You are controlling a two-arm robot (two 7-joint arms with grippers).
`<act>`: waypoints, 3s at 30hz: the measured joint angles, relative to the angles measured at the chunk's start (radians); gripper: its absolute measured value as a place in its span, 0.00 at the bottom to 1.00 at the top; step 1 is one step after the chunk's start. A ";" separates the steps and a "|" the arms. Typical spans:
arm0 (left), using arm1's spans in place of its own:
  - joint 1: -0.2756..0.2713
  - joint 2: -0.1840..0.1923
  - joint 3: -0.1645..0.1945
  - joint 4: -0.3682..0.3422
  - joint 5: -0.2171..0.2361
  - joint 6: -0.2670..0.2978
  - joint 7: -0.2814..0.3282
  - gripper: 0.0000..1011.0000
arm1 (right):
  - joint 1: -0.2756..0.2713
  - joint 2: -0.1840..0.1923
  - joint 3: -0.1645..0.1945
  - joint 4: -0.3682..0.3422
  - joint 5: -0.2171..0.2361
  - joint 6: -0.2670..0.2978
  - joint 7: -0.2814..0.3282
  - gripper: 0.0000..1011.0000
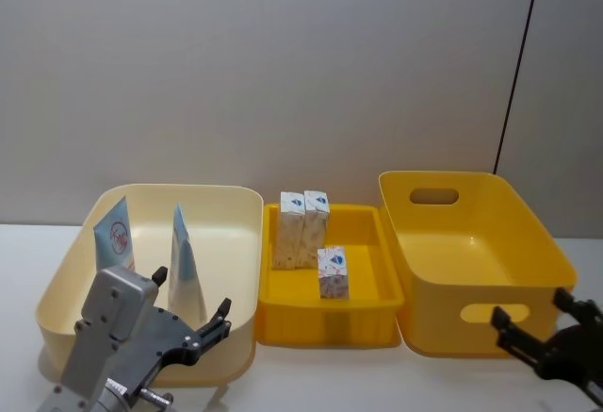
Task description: Bimanual collaborative sorting of washing and personal care products
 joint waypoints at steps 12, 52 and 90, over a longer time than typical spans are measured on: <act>0.000 0.000 0.000 0.000 0.000 0.000 0.000 0.99 | 0.113 -0.045 -0.115 -0.046 0.056 0.196 -0.026 0.99; 0.000 0.000 0.000 0.000 0.000 0.000 0.000 0.99 | 0.505 -0.317 -0.413 0.223 -0.150 0.482 -0.289 0.99; 0.000 0.000 0.000 0.000 0.000 0.000 0.000 0.99 | 0.682 -0.470 -0.450 0.535 -0.241 0.560 -0.395 0.99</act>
